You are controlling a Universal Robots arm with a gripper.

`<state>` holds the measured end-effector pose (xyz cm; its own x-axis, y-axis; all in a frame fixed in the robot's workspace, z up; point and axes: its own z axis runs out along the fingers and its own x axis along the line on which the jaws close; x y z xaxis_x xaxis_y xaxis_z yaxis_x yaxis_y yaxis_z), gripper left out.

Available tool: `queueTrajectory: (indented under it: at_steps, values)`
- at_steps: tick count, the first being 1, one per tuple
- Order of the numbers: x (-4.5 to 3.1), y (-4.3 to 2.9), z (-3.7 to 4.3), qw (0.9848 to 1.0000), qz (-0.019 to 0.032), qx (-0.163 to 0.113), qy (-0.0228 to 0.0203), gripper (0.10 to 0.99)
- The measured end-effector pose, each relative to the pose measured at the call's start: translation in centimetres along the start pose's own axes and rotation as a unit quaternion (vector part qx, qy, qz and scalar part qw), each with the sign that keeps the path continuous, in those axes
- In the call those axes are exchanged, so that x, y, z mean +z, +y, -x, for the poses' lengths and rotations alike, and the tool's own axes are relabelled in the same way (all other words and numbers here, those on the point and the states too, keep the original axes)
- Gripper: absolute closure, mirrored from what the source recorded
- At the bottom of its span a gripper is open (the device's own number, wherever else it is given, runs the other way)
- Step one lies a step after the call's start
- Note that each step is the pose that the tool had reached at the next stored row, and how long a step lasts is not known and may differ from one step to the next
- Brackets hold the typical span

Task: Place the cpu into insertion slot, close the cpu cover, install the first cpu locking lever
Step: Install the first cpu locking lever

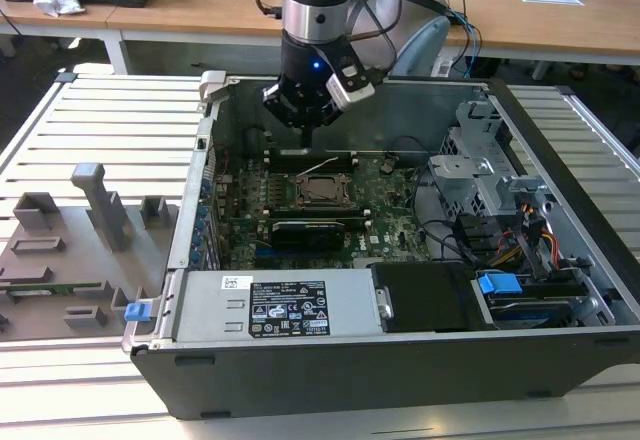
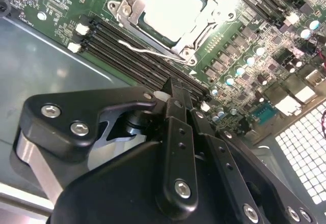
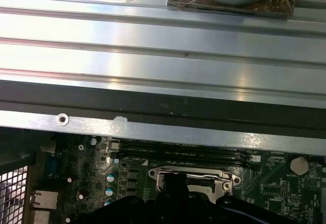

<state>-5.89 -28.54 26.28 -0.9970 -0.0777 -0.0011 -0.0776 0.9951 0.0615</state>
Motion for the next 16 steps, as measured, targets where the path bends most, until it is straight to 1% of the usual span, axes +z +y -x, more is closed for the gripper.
queueTrajectory:
  at_steps: [3, 5, 6, 8, 10, 11, 16]
  values:
    - [0.19, -0.01, 0.00, 1.0000, 0.0000, 0.000, 0.0000, 0.980]
    - [0.52, -0.04, 0.00, 1.0000, 0.0002, 0.000, 0.0000, 0.980]
    - [0.99, -0.10, 0.00, 1.0000, 0.0005, 0.000, -0.0001, 0.980]
    - [1.62, -0.18, -0.01, 1.0000, 0.0008, 0.000, 0.0000, 0.980]
    - [1.98, -0.21, -0.01, 1.0000, 0.0014, 0.000, -0.0001, 0.980]
    - [2.32, -0.24, -0.01, 1.0000, 0.0027, 0.000, -0.0002, 0.980]
    - [3.37, -0.30, -0.01, 1.0000, 0.0029, 0.000, -0.0002, 0.980]
